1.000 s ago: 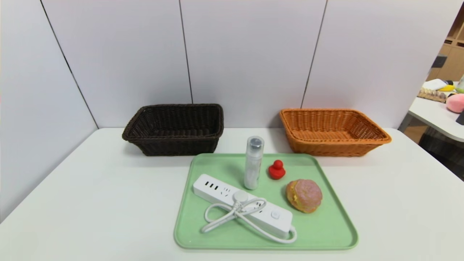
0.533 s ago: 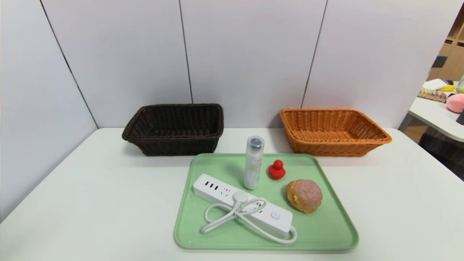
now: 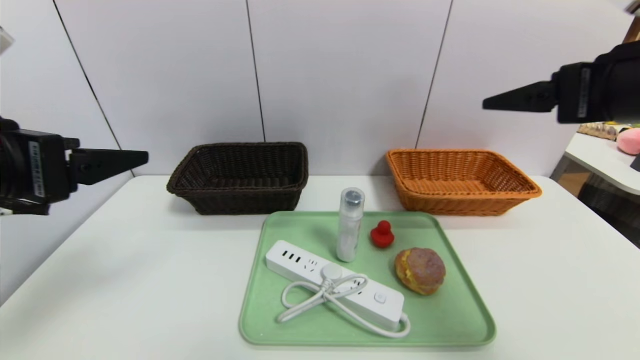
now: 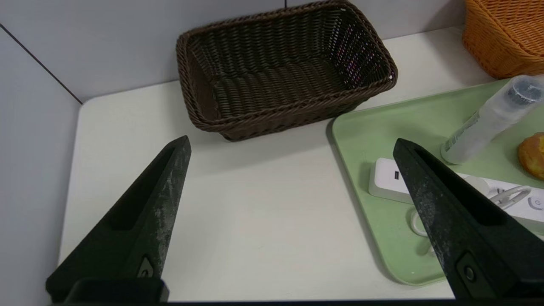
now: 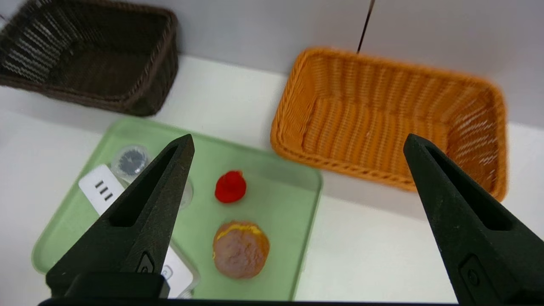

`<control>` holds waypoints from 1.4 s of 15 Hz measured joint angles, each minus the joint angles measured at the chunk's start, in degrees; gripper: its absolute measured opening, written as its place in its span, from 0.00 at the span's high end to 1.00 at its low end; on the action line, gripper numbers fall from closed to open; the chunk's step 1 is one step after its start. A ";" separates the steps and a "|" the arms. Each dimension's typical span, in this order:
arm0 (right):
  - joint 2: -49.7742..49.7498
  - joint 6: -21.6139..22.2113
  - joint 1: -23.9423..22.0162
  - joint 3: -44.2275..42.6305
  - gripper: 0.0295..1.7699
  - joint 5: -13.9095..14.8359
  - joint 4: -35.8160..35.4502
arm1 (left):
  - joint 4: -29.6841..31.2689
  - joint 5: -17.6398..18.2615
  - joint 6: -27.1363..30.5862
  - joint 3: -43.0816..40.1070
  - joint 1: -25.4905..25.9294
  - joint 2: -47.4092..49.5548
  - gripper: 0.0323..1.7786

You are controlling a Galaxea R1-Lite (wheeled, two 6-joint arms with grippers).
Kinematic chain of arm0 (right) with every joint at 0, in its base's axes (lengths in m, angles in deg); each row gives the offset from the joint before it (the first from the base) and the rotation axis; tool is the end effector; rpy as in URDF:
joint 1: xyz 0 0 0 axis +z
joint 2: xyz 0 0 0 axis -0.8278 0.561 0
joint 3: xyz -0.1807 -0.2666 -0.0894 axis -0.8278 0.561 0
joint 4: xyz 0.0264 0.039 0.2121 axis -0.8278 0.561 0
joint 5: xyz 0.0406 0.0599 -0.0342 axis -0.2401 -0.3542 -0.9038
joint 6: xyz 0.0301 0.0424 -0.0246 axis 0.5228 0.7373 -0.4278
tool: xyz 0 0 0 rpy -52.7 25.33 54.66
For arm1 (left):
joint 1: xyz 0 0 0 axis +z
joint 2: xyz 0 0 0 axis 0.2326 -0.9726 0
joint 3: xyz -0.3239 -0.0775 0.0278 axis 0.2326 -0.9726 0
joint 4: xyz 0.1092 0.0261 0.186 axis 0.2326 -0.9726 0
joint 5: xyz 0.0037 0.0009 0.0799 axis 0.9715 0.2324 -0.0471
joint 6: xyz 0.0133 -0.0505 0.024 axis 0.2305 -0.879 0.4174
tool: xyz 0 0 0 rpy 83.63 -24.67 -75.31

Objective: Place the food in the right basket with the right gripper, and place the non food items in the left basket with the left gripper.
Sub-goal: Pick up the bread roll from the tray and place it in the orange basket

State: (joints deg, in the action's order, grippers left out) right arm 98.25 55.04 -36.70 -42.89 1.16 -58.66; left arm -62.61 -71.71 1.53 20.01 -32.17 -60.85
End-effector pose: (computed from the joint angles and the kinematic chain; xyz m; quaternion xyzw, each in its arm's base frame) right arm 0.2714 0.0920 0.3618 -0.0113 0.1913 0.1397 0.9715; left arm 0.1918 -0.0582 0.3335 0.0145 0.1388 -0.1039 0.9847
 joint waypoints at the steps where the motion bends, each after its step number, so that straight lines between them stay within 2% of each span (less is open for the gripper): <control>1: 1.66 0.83 0.88 -0.09 0.04 0.52 2.40 | -0.05 -1.39 -1.11 -0.46 -1.18 -1.07 0.05; 7: 4.94 9.45 4.02 -0.26 0.04 0.69 17.37 | 0.26 -1.66 -2.24 -6.63 -4.41 -3.43 0.05; 9: 5.24 14.43 5.60 0.11 0.04 0.66 20.85 | 0.13 -1.71 -4.08 -7.38 -6.01 -3.83 0.05; 12: 6.46 18.88 6.97 2.43 0.04 0.61 21.46 | -0.24 -1.85 -4.33 -7.63 -7.66 -4.35 0.05; 15: 8.94 25.36 9.65 4.49 0.04 0.61 21.44 | -0.99 -1.85 -4.33 -7.81 -8.57 -4.55 0.05; 19: 13.52 26.78 10.86 5.42 0.04 0.85 21.11 | -0.96 -1.85 -4.30 -8.59 -9.18 -4.52 0.05; 21: 16.02 27.56 11.00 5.51 0.04 2.56 20.63 | -0.94 -1.85 -4.30 -8.81 -9.42 -4.44 0.05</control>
State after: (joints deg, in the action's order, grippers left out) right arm 114.27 82.61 -25.70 -37.38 3.72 -38.03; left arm -63.55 -73.56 -2.77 11.20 -41.59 -65.29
